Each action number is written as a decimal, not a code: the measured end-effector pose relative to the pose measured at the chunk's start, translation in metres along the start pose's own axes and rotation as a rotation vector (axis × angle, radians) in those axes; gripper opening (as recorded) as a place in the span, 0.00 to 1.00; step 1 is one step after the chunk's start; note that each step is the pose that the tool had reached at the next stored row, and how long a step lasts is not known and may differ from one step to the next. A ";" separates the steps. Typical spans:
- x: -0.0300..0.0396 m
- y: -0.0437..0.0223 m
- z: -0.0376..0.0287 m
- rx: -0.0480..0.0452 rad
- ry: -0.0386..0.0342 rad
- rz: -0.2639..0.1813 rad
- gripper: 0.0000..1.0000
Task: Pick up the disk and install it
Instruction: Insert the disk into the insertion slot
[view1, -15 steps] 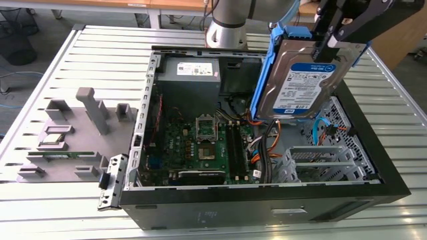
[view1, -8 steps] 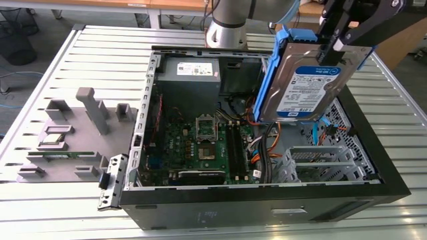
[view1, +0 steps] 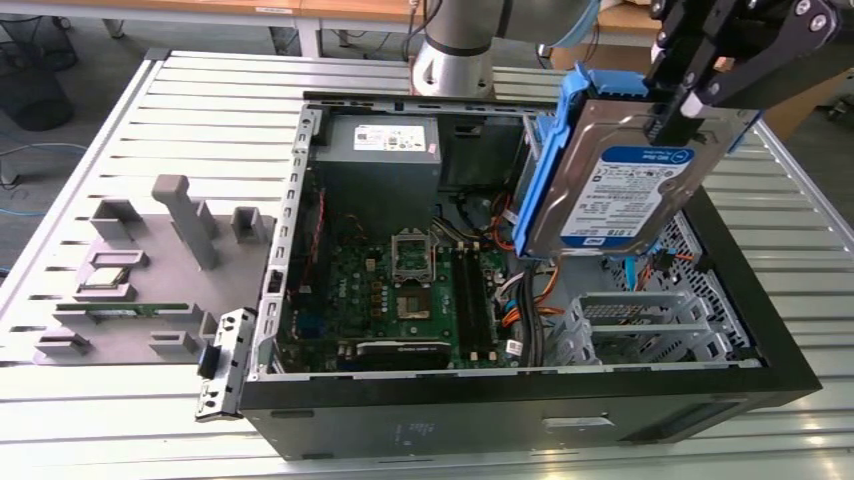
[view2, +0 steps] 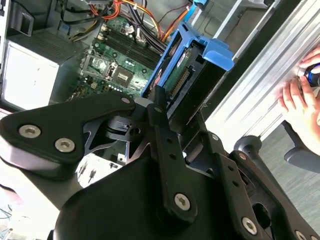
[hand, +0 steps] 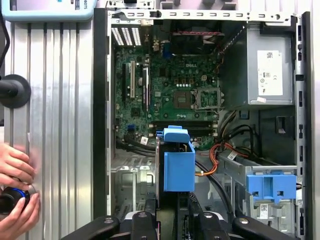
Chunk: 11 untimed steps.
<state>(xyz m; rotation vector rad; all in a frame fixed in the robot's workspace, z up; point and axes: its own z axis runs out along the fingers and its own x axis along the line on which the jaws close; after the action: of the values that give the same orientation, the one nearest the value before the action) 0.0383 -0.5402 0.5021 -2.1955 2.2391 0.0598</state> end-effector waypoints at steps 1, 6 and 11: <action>0.0020 -0.0003 0.0000 0.0000 0.0000 0.000 0.35; 0.0123 -0.0016 0.0001 0.0000 0.0001 0.000 0.35; 0.0184 -0.0030 0.0026 0.0000 -0.0001 0.001 0.35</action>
<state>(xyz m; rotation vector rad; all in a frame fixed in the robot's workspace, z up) 0.0409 -0.5585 0.4989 -2.1943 2.2402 0.0598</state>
